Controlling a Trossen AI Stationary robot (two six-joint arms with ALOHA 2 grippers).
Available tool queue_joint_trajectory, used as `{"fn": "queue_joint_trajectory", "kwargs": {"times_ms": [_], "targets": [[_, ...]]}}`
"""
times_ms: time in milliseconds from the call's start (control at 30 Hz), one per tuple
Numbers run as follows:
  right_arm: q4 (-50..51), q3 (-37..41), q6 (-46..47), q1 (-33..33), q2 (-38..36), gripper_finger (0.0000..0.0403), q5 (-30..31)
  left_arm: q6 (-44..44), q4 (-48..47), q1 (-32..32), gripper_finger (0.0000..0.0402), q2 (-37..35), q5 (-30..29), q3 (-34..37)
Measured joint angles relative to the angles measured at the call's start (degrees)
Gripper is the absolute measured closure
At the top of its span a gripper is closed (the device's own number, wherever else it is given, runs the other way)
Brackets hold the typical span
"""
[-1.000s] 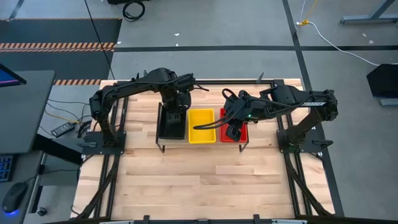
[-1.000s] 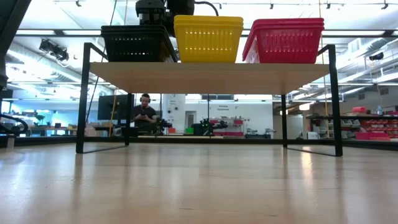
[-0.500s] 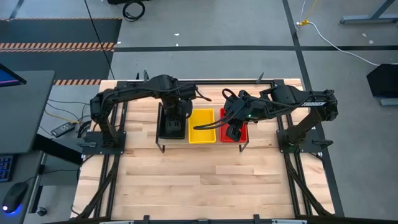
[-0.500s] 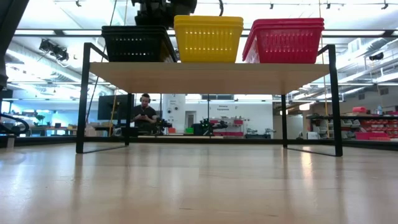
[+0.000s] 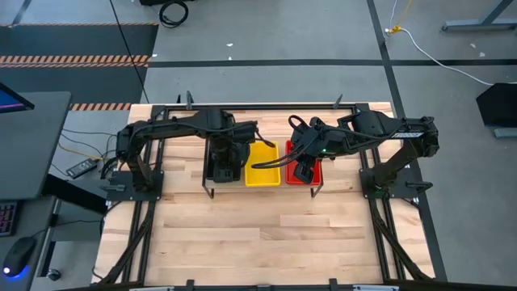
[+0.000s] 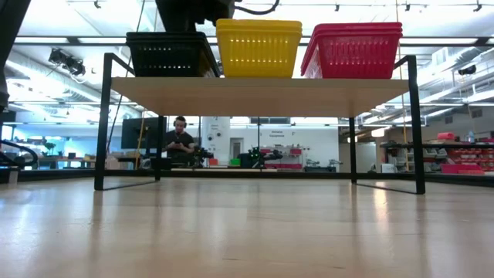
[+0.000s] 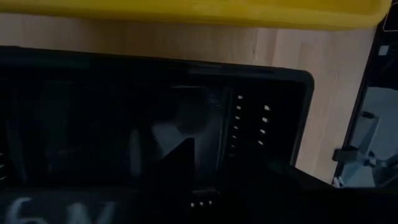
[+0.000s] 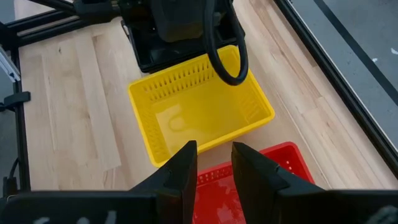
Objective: Stack baskets on shelf by color
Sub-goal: Stack the black basket on the stacked black baskets on the shelf
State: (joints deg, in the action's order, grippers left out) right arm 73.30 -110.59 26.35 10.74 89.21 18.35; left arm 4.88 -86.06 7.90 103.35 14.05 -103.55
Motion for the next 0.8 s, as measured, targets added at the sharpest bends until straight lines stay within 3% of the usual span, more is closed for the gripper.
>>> {"fn": "queue_joint_trajectory", "kwargs": {"times_ms": [800], "targets": [[0.1,0.0,0.0,0.0,0.0,0.0298,0.0,-4.3,-0.1,-3.2,0.0278,0.0,-0.2,0.0]]}}
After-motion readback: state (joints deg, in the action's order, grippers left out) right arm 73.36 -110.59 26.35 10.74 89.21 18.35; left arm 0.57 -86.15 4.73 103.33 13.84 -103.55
